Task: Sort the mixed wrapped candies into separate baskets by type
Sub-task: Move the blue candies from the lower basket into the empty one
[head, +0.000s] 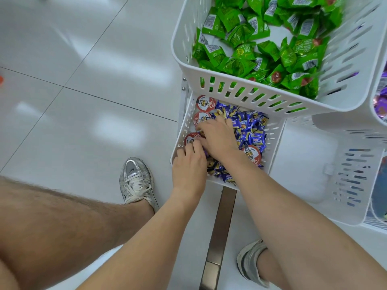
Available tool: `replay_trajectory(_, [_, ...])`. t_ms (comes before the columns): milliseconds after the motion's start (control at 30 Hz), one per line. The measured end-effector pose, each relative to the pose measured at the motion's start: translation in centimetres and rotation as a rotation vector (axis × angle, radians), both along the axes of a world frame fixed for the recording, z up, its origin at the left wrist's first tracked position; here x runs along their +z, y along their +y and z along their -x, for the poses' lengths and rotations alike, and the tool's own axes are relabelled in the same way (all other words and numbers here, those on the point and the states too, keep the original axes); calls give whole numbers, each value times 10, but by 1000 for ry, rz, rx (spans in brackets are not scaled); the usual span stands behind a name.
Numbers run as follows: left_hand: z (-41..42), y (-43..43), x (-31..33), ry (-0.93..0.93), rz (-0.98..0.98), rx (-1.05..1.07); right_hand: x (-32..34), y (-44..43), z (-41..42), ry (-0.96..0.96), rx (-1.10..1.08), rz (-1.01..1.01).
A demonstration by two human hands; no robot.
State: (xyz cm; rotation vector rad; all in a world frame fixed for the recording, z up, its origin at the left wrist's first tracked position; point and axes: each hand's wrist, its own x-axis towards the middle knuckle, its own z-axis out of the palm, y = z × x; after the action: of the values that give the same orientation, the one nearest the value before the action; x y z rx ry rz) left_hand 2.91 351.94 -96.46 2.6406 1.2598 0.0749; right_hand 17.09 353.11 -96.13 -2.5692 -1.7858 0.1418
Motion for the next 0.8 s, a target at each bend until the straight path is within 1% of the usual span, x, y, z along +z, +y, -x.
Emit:
replay_trajectory(67, [2, -4, -2, -33, 33, -4, -1, 1, -1, 71, 83, 49])
replay_trajectory(200, [7, -4, -10, -95, 54, -2, -7, 3, -2, 107, 124, 34])
replay_trajectory(333, [6, 2, -18, -92, 112, -67, -10, 0, -4, 66, 168, 37])
replay_trajectory(433, [6, 2, -21, -69, 135, -54, -8, -4, -7, -31, 237, 7])
replay_trajectory(533, [5, 2, -19, -78, 141, -59, -7, -8, -9, -124, 187, 33])
replay_trajectory(667, [6, 1, -19, -114, 145, -43, -7, -7, -4, -154, 42, 91])
replay_trajectory(733, [7, -1, -18, -153, 160, -19, -7, -7, 3, -147, -31, 40])
replay_trajectory(800, [8, -3, -16, -225, 192, 31, -7, -8, 8, -123, -65, -62])
